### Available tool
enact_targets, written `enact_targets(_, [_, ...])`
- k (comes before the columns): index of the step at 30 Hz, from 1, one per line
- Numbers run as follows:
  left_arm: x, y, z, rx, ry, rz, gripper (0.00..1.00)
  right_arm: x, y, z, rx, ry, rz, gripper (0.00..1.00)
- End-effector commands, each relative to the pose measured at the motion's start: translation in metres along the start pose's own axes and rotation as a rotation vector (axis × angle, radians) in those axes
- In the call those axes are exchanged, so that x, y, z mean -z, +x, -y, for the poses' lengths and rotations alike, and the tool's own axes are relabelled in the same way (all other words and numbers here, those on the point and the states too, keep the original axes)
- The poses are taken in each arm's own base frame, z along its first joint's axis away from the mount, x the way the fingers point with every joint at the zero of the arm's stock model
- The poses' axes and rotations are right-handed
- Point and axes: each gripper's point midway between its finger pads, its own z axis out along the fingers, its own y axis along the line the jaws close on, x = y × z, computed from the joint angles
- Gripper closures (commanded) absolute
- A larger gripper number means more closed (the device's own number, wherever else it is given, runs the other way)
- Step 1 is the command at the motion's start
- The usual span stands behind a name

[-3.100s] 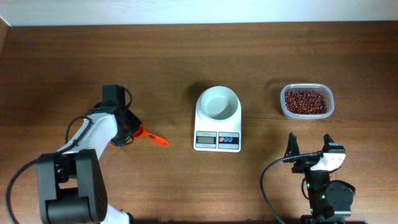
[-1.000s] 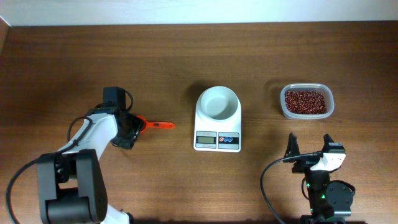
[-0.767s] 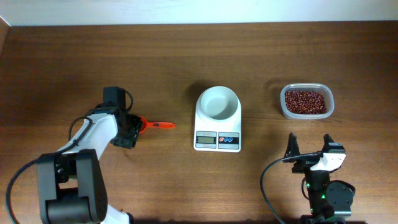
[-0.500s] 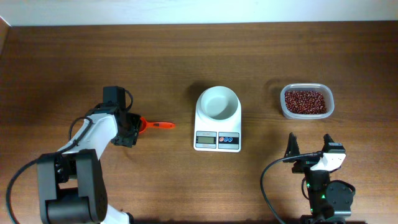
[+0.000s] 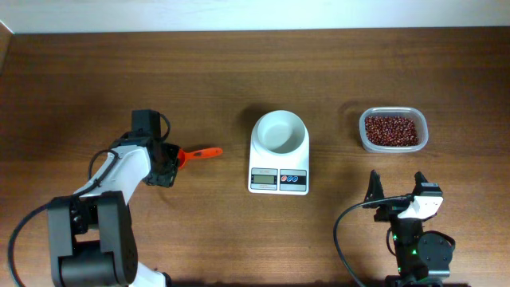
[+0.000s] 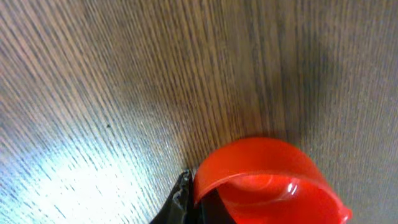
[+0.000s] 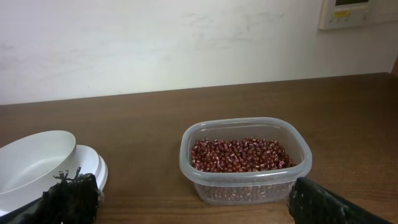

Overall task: Scoop and weigh 50g on scale
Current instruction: 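Close the left gripper on the red scoop's cup rim, then lift the red scoop with the left gripper and bring the right gripper toward it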

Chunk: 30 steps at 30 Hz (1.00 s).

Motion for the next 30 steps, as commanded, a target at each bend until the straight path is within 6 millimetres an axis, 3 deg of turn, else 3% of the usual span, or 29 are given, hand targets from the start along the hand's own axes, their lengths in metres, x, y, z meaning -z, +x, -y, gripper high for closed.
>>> enact_targets(1, [-0.004, -0.001, -0.005, -0.055, -0.017, 0.000, 1.00, 0.000, 0.002, 0.003, -0.004, 0.015, 0.002, 0.01])
enact_targets(6, [0.003, 0.007, 0.004, -0.277, 0.055, -0.078, 1.00, 0.000, 0.002, 0.003, -0.004, 0.015, 0.002, 0.01])
enact_targets(9, [0.025, 0.003, 0.018, -0.334, 0.156, -0.090, 1.00, 0.000, 0.002, 0.003, -0.004, 0.015, 0.002, 0.01])
enact_targets(17, [0.130, -0.011, 0.045, -0.523, 0.420, 0.146, 1.00, 0.000, 0.002, 0.003, -0.004, 0.015, 0.002, 0.01])
enact_targets(21, [0.164, -0.008, 0.044, -0.535, 0.494, 0.203, 1.00, 0.000, 0.002, 0.003, -0.004, 0.015, 0.002, 0.01])
enact_targets(25, [0.180, -0.006, 0.042, -0.539, 0.528, 0.230, 1.00, 0.000, 0.002, -0.002, -0.044, -0.018, -0.001, 0.01])
enact_targets(30, [0.178, -0.006, 0.042, -0.537, 0.524, 0.226, 1.00, 0.004, 0.001, -0.036, -0.420, -0.208, -0.048, 0.01])
